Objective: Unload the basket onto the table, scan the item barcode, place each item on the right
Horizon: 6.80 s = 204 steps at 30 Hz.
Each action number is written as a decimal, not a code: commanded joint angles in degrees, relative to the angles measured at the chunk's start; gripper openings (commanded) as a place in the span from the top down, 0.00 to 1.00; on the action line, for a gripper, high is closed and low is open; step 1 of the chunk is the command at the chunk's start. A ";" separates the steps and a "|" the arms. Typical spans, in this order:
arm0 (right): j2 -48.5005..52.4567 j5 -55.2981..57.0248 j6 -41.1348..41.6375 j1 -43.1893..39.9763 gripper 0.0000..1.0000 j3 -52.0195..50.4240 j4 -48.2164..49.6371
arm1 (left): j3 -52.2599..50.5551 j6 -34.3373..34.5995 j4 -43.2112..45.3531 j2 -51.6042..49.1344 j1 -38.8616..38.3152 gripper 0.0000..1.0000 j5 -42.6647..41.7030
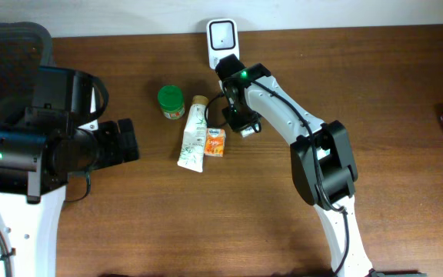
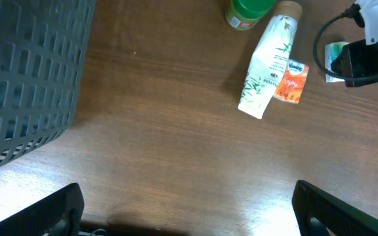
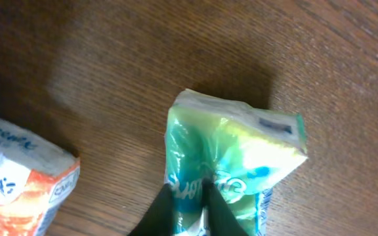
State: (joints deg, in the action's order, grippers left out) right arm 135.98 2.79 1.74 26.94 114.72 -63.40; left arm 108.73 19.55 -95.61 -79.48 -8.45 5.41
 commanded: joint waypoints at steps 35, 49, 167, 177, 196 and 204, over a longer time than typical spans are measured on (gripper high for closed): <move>-0.55 12.92 -9.03 6.05 0.55 6.47 -6.19 | 0.15 0.59 -0.09 0.66 0.00 0.01 0.20; -0.61 17.46 -10.97 8.96 0.59 1.62 -1.09 | 0.15 0.59 -0.09 0.66 0.00 0.01 0.20; -0.61 -70.20 -31.30 -25.03 0.96 5.40 -14.60 | 0.15 0.59 -0.07 0.66 0.00 0.01 0.20; -0.61 -32.44 -13.46 -18.53 0.95 -2.89 -13.42 | 0.15 0.59 -0.07 0.66 0.00 0.01 0.20; -0.61 -26.47 -6.99 -14.03 0.49 -0.72 -13.49 | 0.15 0.59 -0.09 0.66 0.00 0.01 0.20; -0.61 -26.51 -6.73 -13.73 0.80 -7.61 -8.28 | 0.15 0.59 -0.07 0.66 0.00 0.01 0.20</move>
State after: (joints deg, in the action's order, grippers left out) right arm 135.76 -23.44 -5.37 12.82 109.25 -72.66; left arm 108.73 19.55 -95.79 -79.48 -8.45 5.41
